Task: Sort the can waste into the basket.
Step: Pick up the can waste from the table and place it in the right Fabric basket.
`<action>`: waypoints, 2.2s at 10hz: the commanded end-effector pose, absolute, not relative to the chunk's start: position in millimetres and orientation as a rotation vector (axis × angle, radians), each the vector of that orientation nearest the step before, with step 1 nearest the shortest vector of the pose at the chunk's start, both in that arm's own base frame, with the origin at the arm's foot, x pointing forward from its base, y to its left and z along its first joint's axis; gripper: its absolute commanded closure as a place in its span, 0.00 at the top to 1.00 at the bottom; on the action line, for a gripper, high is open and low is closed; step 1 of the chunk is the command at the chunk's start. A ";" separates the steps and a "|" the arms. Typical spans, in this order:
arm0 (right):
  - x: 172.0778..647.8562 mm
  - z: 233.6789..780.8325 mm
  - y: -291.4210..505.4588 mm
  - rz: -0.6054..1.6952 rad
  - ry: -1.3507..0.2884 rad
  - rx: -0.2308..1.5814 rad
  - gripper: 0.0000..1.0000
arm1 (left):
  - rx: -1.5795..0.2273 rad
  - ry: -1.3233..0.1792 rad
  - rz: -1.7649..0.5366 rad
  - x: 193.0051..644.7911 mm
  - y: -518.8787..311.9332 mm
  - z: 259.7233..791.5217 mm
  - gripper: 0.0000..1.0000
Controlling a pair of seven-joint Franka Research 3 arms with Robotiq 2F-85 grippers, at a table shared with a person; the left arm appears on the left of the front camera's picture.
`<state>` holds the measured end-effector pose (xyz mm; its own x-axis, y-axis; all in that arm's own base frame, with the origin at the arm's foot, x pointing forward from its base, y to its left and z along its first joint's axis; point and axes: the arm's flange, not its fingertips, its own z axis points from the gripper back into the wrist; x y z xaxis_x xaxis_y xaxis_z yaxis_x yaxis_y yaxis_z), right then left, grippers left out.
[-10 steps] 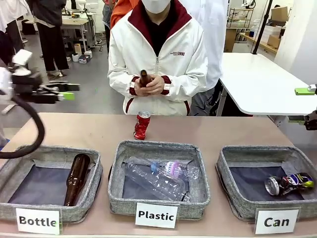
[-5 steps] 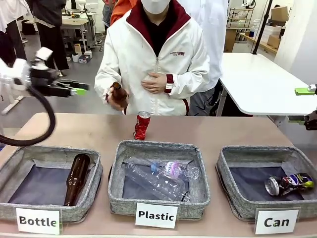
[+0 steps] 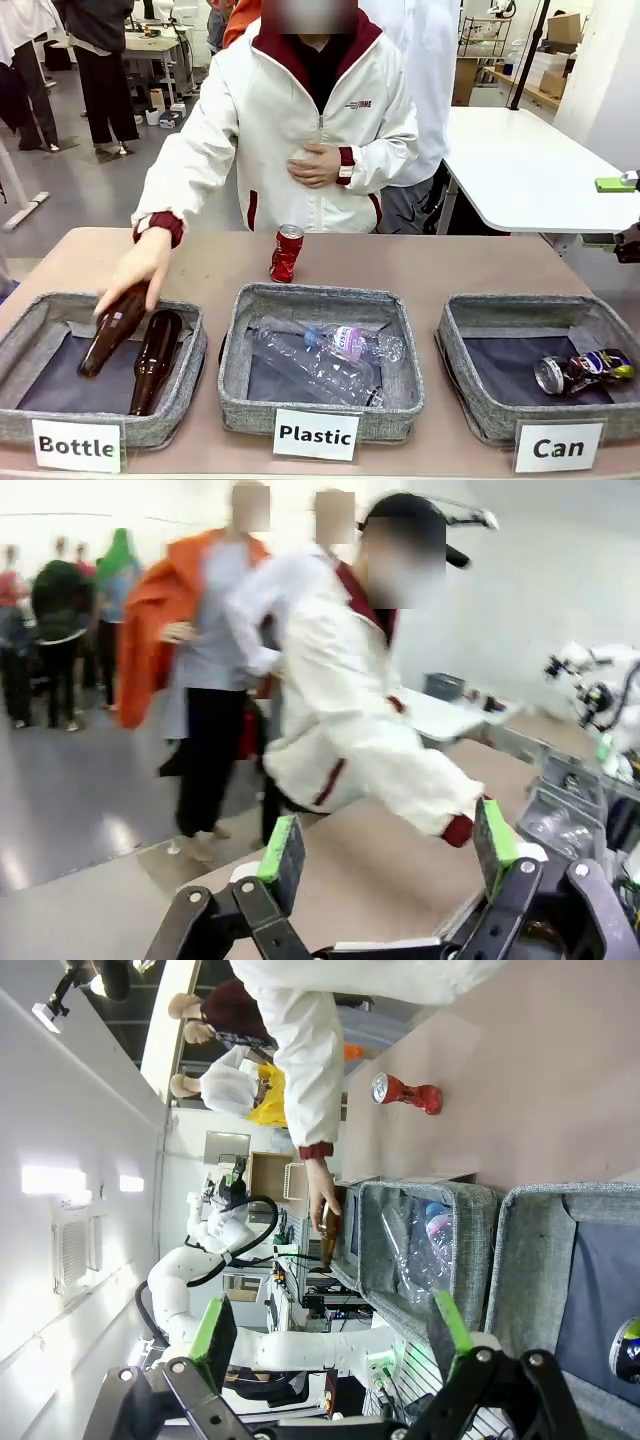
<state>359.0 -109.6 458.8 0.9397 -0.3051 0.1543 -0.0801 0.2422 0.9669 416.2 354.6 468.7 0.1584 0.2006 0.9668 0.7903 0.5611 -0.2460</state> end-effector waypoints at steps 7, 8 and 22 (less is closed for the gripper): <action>361.0 460.2 -108.1 -0.154 -0.358 1.341 1.00 | -0.834 -1.312 -0.544 451.9 272.5 483.6 0.89; 361.0 460.2 -108.1 -0.154 -0.358 1.341 1.00 | -0.797 -1.262 -0.567 460.7 254.0 485.2 0.89; 361.0 460.2 -108.1 -0.154 -0.358 1.341 1.00 | -0.605 -0.837 -1.236 585.4 -155.8 352.7 0.89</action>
